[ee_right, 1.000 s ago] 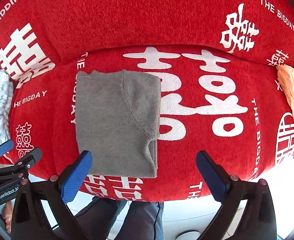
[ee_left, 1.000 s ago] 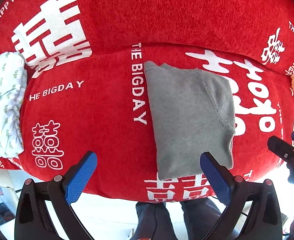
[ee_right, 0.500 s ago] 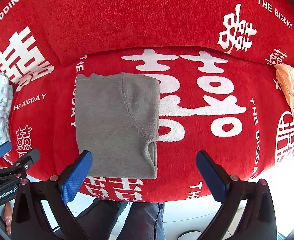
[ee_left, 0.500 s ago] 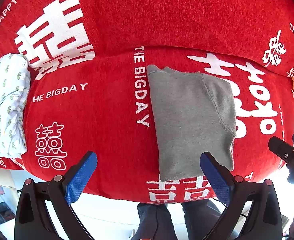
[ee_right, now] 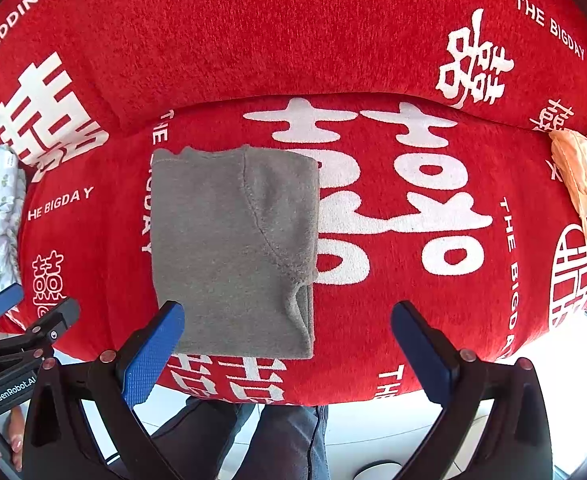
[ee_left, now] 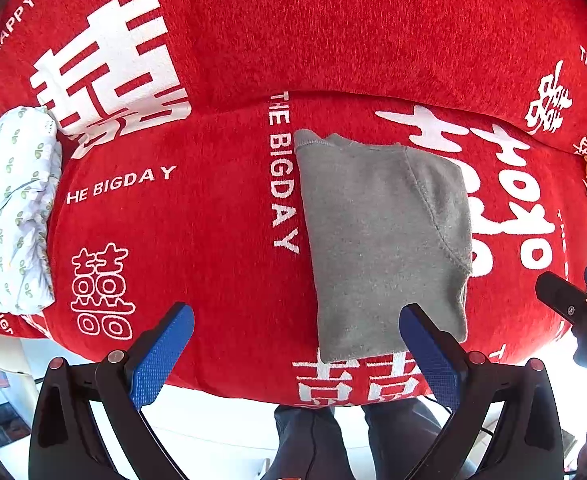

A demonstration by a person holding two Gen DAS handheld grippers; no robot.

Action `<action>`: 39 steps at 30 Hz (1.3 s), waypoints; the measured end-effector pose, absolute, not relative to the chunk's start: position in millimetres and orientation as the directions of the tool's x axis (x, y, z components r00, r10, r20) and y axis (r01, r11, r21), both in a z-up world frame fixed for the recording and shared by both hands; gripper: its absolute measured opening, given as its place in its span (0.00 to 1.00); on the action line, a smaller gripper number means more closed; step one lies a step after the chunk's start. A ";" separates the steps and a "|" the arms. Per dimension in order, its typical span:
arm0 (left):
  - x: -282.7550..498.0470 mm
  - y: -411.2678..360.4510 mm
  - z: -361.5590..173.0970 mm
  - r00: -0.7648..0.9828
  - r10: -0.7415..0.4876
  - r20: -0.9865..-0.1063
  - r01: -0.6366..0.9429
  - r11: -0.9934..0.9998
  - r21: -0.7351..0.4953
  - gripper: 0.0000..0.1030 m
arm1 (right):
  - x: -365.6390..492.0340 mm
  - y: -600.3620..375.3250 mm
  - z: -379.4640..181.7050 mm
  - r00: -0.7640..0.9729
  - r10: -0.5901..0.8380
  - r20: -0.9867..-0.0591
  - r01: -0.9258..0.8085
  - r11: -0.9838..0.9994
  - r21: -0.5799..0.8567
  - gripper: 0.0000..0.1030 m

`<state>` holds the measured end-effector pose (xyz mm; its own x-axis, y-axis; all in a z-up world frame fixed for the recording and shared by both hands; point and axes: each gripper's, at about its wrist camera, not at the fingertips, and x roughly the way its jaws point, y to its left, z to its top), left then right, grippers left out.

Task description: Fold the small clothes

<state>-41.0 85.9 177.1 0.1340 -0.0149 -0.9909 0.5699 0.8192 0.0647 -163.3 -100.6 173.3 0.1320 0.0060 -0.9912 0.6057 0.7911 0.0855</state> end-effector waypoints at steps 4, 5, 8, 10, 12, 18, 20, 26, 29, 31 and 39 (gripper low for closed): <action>-41.3 86.0 177.2 0.137 -0.014 -0.990 0.568 0.820 0.067 1.00 | -163.4 -100.3 173.3 0.133 0.006 -0.991 0.605 0.792 0.086 1.00; -41.3 85.8 177.1 0.137 -0.013 -0.990 0.569 0.820 0.068 1.00 | -163.4 -100.3 173.3 0.133 0.006 -0.991 0.604 0.792 0.086 1.00; -41.1 85.9 178.0 0.142 -0.008 -0.990 0.575 0.814 0.076 1.00 | -162.7 -100.3 172.9 0.134 0.014 -0.991 0.599 0.795 0.093 1.00; -41.3 85.8 178.5 0.143 -0.007 -0.990 0.579 0.812 0.078 1.00 | -162.5 -100.3 172.8 0.134 0.013 -0.991 0.598 0.796 0.091 1.00; -41.0 86.2 179.0 0.145 -0.008 -0.989 0.579 0.811 0.078 1.00 | -163.1 -100.3 172.6 0.136 0.012 -0.991 0.601 0.794 0.093 1.00; -40.7 85.7 179.6 0.150 -0.005 -0.989 0.580 0.810 0.084 1.00 | -162.8 -101.1 173.5 0.138 0.010 -0.990 0.597 0.797 0.091 1.00; -41.8 85.2 179.8 0.153 -0.003 -0.988 0.580 0.810 0.087 1.00 | -162.8 -101.6 173.9 0.138 0.009 -0.990 0.597 0.797 0.091 1.00; -41.8 84.9 180.0 0.154 -0.002 -0.988 0.580 0.810 0.088 1.00 | -162.8 -102.1 173.8 0.138 0.010 -0.990 0.595 0.799 0.091 1.00; -42.3 84.9 180.5 0.156 -0.001 -0.988 0.578 0.811 0.090 1.00 | -162.9 -101.7 174.0 0.140 0.010 -0.990 0.595 0.798 0.092 1.00; -42.4 85.0 180.7 0.157 -0.001 -0.988 0.579 0.810 0.091 1.00 | -162.5 -102.2 174.2 0.139 0.010 -0.990 0.595 0.799 0.092 1.00; -42.6 84.6 180.5 0.156 0.000 -0.988 0.578 0.811 0.091 1.00 | -162.5 -102.2 174.4 0.140 0.012 -0.990 0.594 0.799 0.093 1.00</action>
<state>-42.6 84.6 180.5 0.1560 -0.0004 -0.9878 0.5780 0.8109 0.0910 -162.5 -102.2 174.4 0.1398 0.0117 -0.9901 0.5938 0.7992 0.0932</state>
